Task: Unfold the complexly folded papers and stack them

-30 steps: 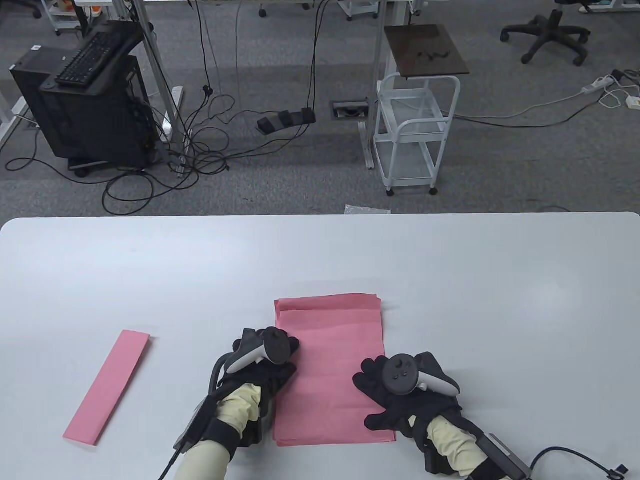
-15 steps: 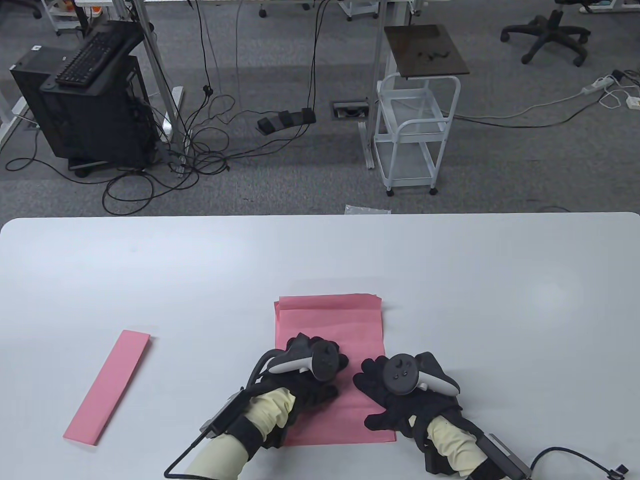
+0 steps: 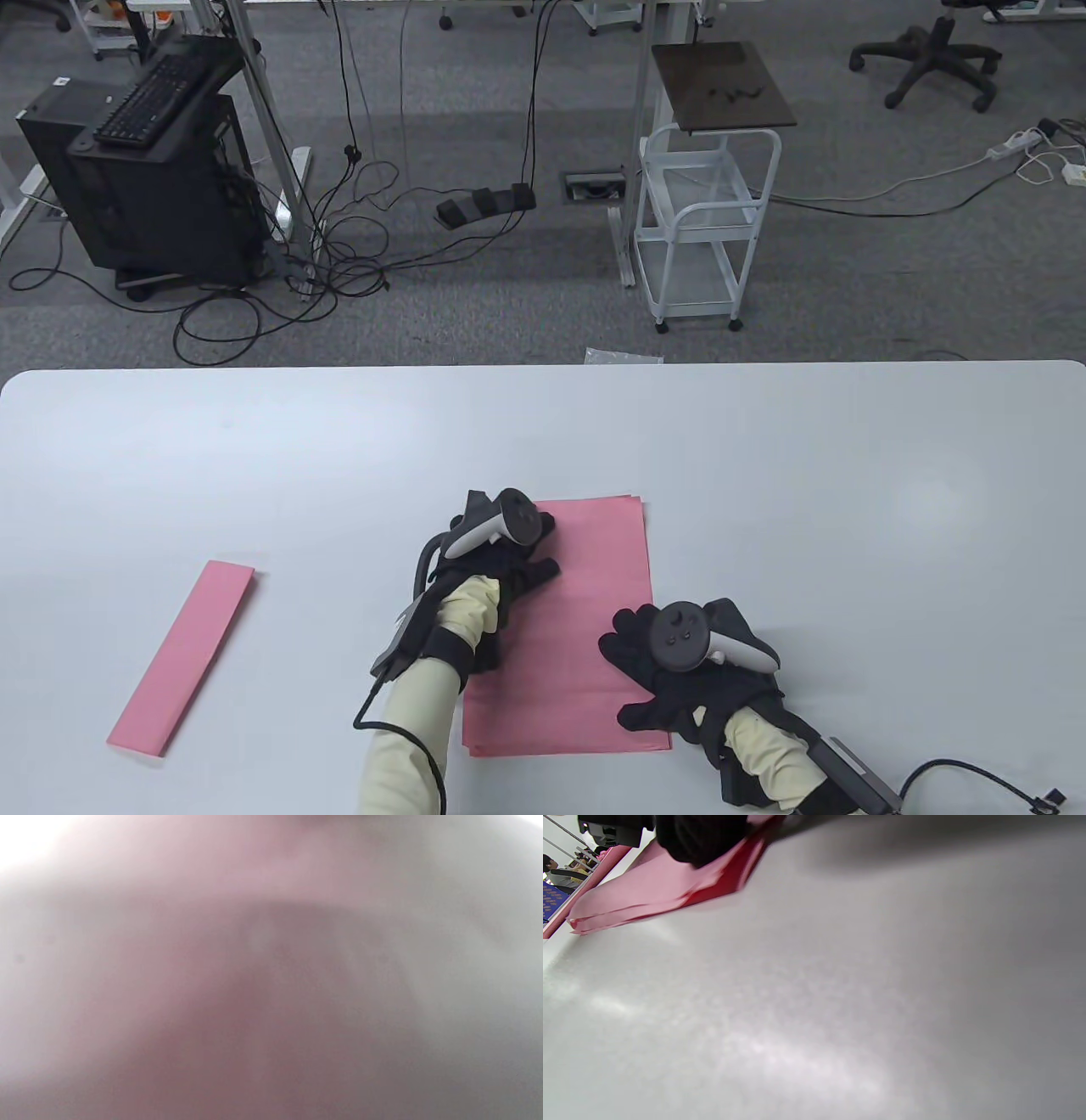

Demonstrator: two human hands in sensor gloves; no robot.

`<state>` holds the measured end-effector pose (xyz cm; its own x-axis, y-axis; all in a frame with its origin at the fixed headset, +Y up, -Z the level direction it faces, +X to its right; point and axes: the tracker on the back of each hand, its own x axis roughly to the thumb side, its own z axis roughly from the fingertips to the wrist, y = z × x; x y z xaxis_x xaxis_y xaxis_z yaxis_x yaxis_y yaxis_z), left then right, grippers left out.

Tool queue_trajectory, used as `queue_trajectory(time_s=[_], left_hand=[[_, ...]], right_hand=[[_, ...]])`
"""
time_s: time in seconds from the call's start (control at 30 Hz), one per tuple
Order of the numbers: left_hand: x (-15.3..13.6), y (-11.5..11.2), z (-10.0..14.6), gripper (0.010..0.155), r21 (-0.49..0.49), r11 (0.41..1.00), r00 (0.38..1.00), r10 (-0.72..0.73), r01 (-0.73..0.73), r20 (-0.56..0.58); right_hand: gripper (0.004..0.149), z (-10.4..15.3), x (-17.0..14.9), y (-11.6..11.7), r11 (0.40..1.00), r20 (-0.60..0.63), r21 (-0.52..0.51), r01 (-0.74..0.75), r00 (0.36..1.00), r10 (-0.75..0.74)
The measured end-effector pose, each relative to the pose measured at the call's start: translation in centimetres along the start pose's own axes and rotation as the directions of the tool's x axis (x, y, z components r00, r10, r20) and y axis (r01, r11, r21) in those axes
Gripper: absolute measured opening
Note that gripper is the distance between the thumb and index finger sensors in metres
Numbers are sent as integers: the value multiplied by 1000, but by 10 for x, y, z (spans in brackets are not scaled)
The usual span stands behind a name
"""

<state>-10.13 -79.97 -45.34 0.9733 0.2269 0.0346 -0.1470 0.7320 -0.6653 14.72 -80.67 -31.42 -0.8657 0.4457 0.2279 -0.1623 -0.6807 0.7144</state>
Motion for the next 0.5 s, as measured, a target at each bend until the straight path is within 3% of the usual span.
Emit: queue_trajectory(time_s=[0.17, 0.27, 0.5], left_hand=[[0, 1, 0, 65, 29, 1000, 1000, 4, -4, 3], [-4, 2, 3, 66, 18, 997, 996, 77, -77, 34], [-21, 16, 47, 68, 173, 985, 995, -10, -8, 103]], right_hand=[[76, 0, 0, 0, 1000, 2, 5, 0, 1000, 0], [77, 0, 0, 1, 1000, 3, 6, -4, 1000, 4], [70, 1, 1, -1, 1000, 14, -4, 15, 1000, -15]])
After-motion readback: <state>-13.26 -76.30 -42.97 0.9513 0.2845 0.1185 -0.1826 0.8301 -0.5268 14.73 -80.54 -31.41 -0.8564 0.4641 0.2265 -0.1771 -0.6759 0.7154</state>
